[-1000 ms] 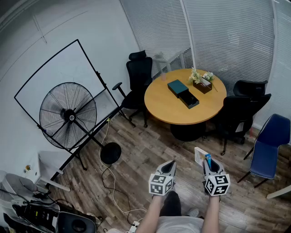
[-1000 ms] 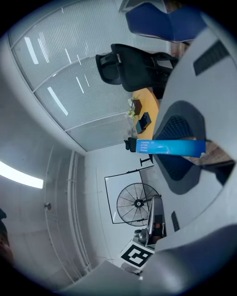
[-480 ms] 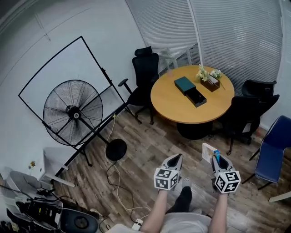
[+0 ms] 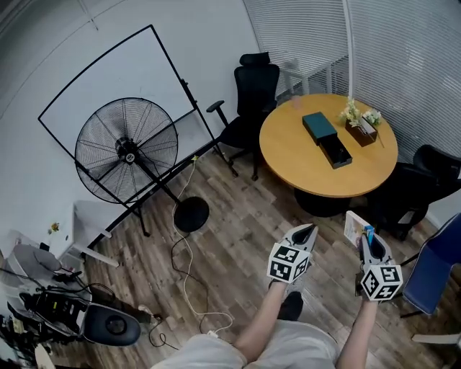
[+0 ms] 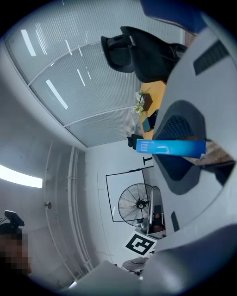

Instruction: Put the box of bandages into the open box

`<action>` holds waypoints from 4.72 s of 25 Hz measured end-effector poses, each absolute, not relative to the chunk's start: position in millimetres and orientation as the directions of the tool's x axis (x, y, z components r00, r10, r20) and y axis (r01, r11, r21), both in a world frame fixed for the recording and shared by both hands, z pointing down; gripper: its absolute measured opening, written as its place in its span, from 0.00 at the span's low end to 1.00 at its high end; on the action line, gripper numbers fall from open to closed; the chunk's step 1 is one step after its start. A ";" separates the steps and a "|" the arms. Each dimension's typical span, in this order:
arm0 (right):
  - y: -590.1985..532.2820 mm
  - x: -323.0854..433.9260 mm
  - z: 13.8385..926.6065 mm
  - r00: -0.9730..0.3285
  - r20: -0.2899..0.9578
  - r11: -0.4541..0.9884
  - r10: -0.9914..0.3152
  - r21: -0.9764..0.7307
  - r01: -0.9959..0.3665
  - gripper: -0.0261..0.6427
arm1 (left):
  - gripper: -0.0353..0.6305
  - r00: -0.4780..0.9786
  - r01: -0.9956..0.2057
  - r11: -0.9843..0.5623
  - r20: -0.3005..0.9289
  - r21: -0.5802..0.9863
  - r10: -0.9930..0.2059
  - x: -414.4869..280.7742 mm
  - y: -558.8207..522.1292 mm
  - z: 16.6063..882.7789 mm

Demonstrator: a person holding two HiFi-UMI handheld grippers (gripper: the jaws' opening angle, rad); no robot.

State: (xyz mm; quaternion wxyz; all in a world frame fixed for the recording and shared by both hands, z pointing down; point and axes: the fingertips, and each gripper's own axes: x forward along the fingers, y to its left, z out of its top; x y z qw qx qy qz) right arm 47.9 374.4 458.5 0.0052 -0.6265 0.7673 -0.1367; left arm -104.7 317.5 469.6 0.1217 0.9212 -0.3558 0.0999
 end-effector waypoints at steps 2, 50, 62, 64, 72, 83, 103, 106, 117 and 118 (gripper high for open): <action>358.1 44.8 449.3 -0.218 0.169 0.183 -0.961 -0.205 -0.962 0.14 | 0.07 0.726 -0.682 -0.713 0.266 0.161 -0.634 -108.8 300.3 461.5; 31.1 74.6 507.6 -0.151 0.309 0.088 -0.939 -0.209 -0.974 0.14 | 0.07 0.688 -0.719 -0.648 0.383 0.251 -0.616 -138.6 -21.9 521.8; -97.6 114.5 499.6 -0.254 0.282 0.206 -0.925 -0.187 -0.961 0.14 | 0.07 0.666 -0.725 -0.661 0.448 0.196 -0.597 -82.3 -102.5 535.6; -121.5 126.1 497.2 -0.260 0.282 0.213 -0.923 -0.186 -0.959 0.14 | 0.07 0.663 -0.721 -0.668 0.463 0.185 -0.588 -68.5 -118.9 537.3; -198.0 154.6 487.1 -0.309 0.290 0.274 -0.906 -0.157 -0.949 0.14 | 0.07 0.650 -0.721 -0.672 0.499 0.167 -0.573 -31.2 -174.3 540.5; -241.8 120.4 500.7 -0.519 0.379 0.581 -0.766 0.062 -0.812 0.14 | 0.07 0.636 -0.727 -0.668 0.524 0.160 -0.566 2.4 -214.5 548.3; -260.0 91.1 578.3 -0.645 0.554 0.846 -0.526 0.418 -0.331 0.14 | 0.07 0.601 -0.770 -0.606 0.545 0.199 -0.585 29.2 -222.5 586.0; -256.1 90.7 594.1 -0.633 0.590 0.854 -0.502 0.454 -0.253 0.14 | 0.07 0.597 -0.778 -0.592 0.542 0.210 -0.591 28.5 -221.7 595.0; -253.4 81.5 646.4 -0.573 0.670 0.836 -0.472 0.547 -0.047 0.14 | 0.07 0.577 -0.798 -0.564 0.543 0.215 -0.610 15.7 -219.2 604.4; -254.6 82.1 651.2 -0.563 0.677 0.830 -0.474 0.558 -0.029 0.14 | 0.07 0.574 -0.798 -0.564 0.548 0.211 -0.608 14.2 -218.6 606.0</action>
